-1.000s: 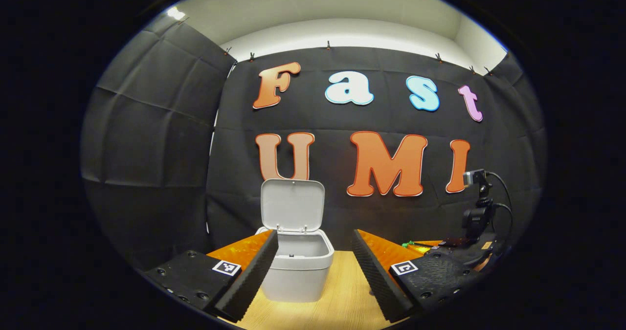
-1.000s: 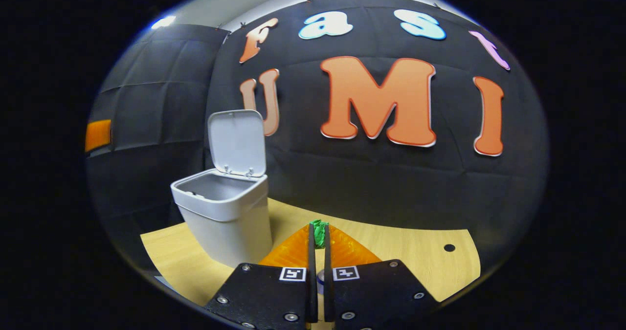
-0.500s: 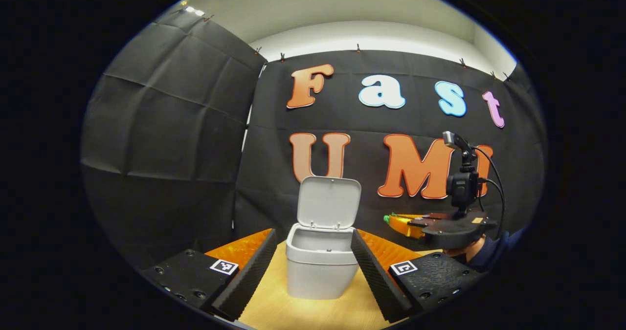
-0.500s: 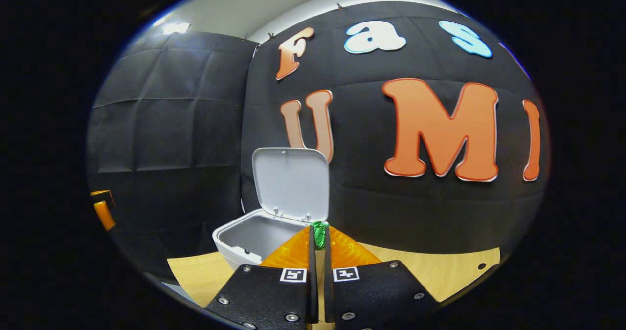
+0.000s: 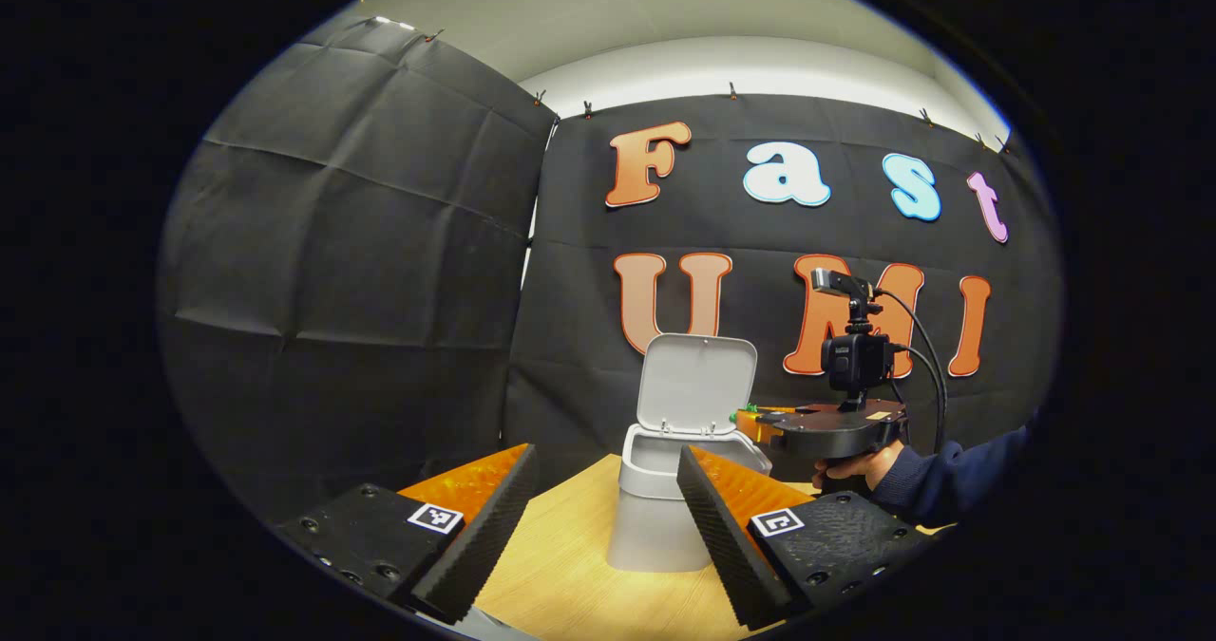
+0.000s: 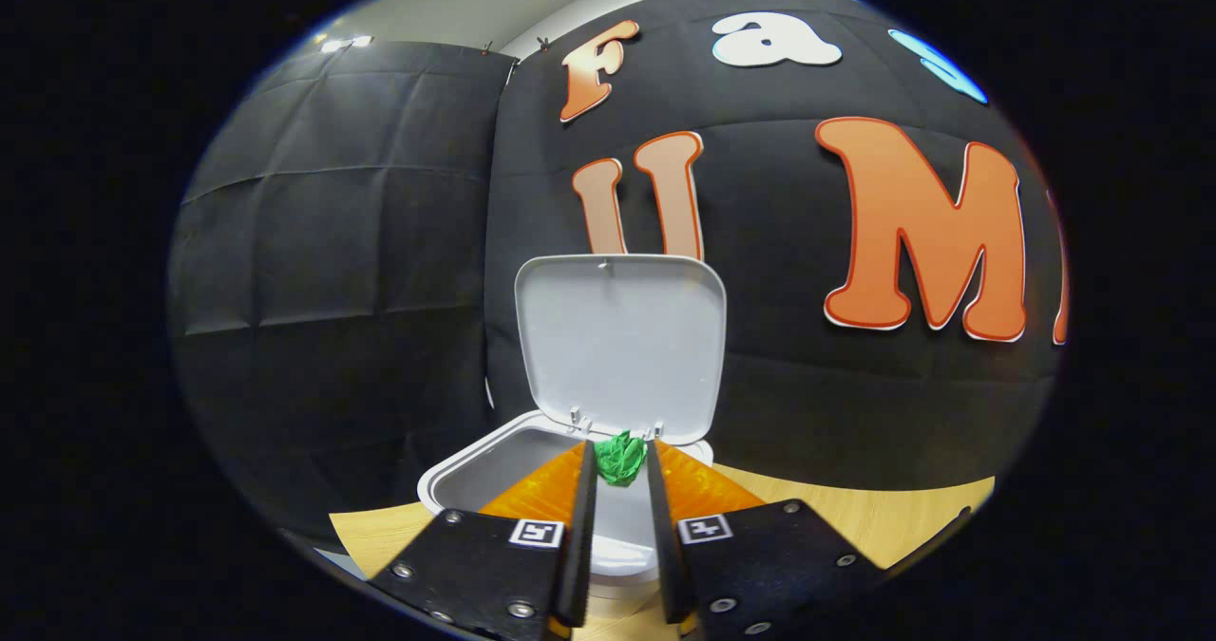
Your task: Press the lid of the desktop garbage bin to open it, pick up the crumpled paper on the desktop and throw it into the bin, then pick up the pop can on the desktop and drop it into the bin, and finally close the garbage bin lid.
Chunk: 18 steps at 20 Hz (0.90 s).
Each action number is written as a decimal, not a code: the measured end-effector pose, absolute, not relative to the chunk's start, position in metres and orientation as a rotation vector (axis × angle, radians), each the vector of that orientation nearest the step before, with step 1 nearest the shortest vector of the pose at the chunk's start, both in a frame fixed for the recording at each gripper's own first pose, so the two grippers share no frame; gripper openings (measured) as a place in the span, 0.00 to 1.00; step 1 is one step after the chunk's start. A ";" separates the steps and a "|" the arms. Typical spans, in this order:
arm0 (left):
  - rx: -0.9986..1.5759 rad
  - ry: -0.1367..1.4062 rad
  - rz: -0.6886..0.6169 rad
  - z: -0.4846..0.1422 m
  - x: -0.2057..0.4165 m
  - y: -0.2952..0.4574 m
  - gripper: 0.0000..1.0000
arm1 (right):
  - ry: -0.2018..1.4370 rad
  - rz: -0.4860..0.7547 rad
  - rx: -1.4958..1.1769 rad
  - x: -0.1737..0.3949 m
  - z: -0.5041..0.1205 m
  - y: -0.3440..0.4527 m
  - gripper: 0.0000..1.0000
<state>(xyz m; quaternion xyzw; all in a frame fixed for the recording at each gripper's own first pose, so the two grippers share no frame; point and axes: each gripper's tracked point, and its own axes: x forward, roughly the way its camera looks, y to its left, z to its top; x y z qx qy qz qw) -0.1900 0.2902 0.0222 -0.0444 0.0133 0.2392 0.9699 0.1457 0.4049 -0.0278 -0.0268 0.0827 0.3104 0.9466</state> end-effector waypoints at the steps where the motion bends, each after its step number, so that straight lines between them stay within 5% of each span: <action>1: -0.089 0.031 0.481 0.022 -0.190 0.290 0.94 | 0.160 0.621 -0.064 0.150 -0.029 0.405 0.28; 2: -0.088 0.036 0.478 0.020 -0.189 0.290 0.94 | 0.153 0.612 -0.067 0.153 -0.028 0.404 0.53; 4: -0.083 0.043 0.470 0.020 -0.184 0.289 0.94 | 0.152 0.604 -0.059 0.155 -0.030 0.403 0.76; 8: -0.082 0.047 0.434 0.016 -0.173 0.279 0.93 | 0.122 0.583 -0.050 0.150 -0.024 0.383 1.00; 9: -0.082 0.048 0.419 0.015 -0.168 0.275 0.93 | 0.115 0.574 -0.043 0.147 -0.024 0.375 0.94; 18: -0.079 0.064 0.165 -0.015 -0.090 0.180 0.94 | 0.054 0.420 -0.084 0.121 -0.018 0.246 0.94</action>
